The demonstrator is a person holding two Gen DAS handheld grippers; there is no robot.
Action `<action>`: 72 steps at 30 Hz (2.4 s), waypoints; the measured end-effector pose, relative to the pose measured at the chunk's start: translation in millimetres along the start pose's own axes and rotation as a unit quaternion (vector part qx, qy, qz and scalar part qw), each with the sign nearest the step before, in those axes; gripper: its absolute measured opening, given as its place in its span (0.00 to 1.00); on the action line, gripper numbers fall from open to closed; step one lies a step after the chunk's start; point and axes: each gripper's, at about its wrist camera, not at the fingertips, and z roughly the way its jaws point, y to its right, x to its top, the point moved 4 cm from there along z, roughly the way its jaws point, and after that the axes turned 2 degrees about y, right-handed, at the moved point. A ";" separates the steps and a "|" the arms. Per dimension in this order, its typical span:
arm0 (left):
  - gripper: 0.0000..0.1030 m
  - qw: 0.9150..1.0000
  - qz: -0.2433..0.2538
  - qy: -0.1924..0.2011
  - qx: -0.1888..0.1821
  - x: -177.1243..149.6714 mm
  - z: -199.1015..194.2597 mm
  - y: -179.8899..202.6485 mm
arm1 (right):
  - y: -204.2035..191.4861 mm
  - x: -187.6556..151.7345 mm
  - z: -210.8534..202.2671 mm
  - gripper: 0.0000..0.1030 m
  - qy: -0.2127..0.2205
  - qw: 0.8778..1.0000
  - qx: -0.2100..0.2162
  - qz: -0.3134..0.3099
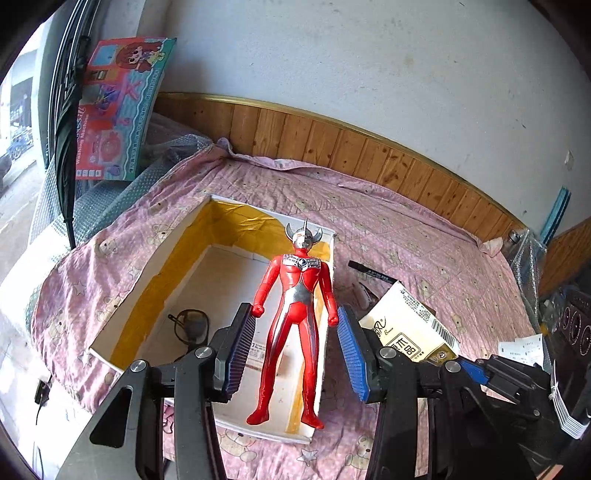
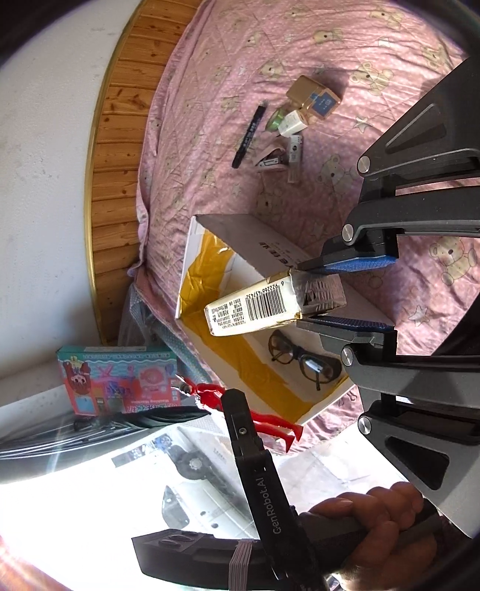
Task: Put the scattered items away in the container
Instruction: 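Carry the red figure and gold tissue box over the cardboard box with both tools, then open the left tool to drop the red figure while the right tool drops the tissue box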
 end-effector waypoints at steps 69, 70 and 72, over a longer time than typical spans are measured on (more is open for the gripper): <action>0.46 0.967 0.033 -0.238 0.089 29.1 225.7 -95.8 | -0.1 69.1 227.8 0.23 -0.183 0.973 -0.065 -0.126; 0.46 0.966 0.031 -0.239 0.089 29.6 226.8 -97.2 | 0.1 69.5 227.8 0.23 -0.183 0.973 -0.065 -0.126; 0.46 0.966 0.029 -0.240 0.092 29.7 228.0 -97.9 | 0.0 69.9 227.9 0.23 -0.183 0.973 -0.065 -0.125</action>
